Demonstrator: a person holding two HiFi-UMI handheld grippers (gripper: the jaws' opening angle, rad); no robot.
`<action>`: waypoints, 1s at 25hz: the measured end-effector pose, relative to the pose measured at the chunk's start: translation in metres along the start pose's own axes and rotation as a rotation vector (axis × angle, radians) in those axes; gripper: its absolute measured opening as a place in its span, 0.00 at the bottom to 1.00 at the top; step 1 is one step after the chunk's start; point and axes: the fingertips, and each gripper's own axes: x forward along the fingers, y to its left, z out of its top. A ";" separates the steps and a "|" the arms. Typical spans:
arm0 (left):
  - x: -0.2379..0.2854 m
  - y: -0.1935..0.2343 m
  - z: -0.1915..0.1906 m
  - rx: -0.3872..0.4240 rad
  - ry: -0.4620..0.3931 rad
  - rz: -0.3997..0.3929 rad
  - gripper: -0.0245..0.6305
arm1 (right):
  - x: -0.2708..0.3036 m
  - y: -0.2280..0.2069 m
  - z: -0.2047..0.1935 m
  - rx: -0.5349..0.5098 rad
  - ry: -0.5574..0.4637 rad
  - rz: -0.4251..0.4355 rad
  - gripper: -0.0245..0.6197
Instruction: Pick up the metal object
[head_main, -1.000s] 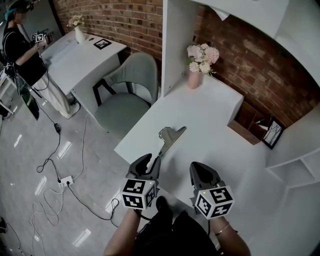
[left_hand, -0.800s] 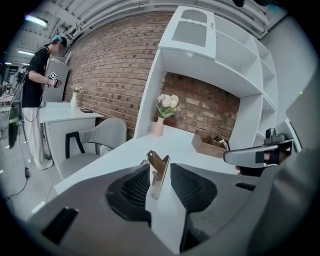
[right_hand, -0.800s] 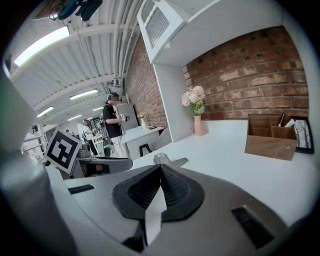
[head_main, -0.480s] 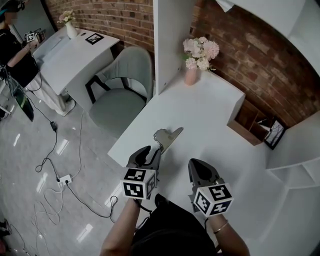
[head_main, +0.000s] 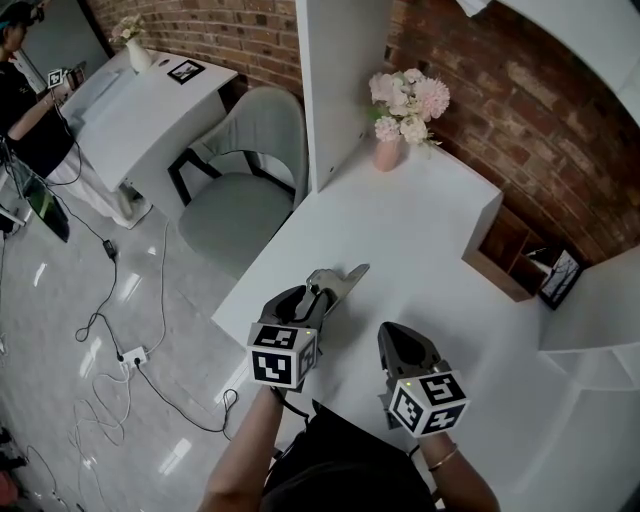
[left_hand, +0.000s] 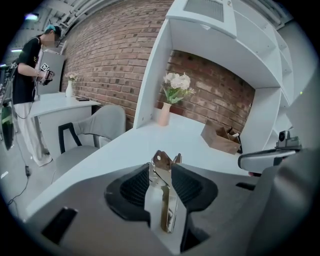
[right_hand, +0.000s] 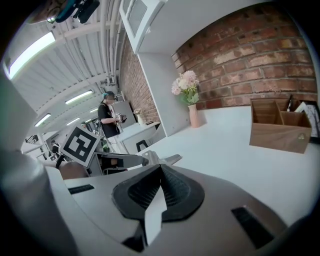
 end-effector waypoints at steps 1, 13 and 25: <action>0.003 0.001 0.001 0.003 0.007 -0.004 0.22 | 0.002 -0.001 0.000 0.003 0.003 0.000 0.04; 0.025 0.006 0.005 0.003 0.069 -0.038 0.22 | 0.008 -0.005 0.000 0.010 0.010 -0.003 0.04; 0.028 -0.003 0.010 0.034 0.071 -0.054 0.19 | 0.001 -0.005 0.005 -0.005 -0.004 -0.011 0.04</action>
